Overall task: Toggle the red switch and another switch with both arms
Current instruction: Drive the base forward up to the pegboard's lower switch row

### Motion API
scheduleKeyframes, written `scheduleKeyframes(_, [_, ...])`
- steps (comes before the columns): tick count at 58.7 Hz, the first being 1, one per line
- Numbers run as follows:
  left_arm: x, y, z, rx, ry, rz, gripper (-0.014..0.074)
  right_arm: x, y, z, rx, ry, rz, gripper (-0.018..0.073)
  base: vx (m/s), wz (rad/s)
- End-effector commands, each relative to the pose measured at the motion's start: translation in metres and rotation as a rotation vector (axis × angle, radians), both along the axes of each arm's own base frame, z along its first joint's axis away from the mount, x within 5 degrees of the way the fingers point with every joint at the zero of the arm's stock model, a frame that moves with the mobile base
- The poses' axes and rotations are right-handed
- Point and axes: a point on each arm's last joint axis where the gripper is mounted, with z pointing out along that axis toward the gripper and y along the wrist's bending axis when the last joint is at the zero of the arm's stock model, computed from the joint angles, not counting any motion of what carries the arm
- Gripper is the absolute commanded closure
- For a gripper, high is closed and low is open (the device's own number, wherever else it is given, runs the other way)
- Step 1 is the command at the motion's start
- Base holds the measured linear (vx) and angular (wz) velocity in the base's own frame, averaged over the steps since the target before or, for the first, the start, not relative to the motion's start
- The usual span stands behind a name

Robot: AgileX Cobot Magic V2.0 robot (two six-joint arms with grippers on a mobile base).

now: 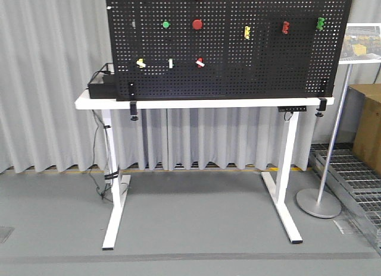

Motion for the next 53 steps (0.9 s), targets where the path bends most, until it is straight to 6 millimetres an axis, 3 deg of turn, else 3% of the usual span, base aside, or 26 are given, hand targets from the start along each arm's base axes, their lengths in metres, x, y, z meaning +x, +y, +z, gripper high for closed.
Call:
scheduleKeyframes(1, [0.0000, 0.0002, 0.0025, -0.031, -0.077, 0.002, 0.0594, -0.0014, 0.0007, 0.0061, -0.023, -0.085, 0.003, 0.0566, 0.25, -0.10])
scheduleKeyframes(53, [0.0000, 0.0002, 0.0025, -0.031, -0.077, 0.002, 0.0594, -0.0014, 0.0007, 0.0061, -0.023, -0.085, 0.003, 0.0566, 0.39, 0.06])
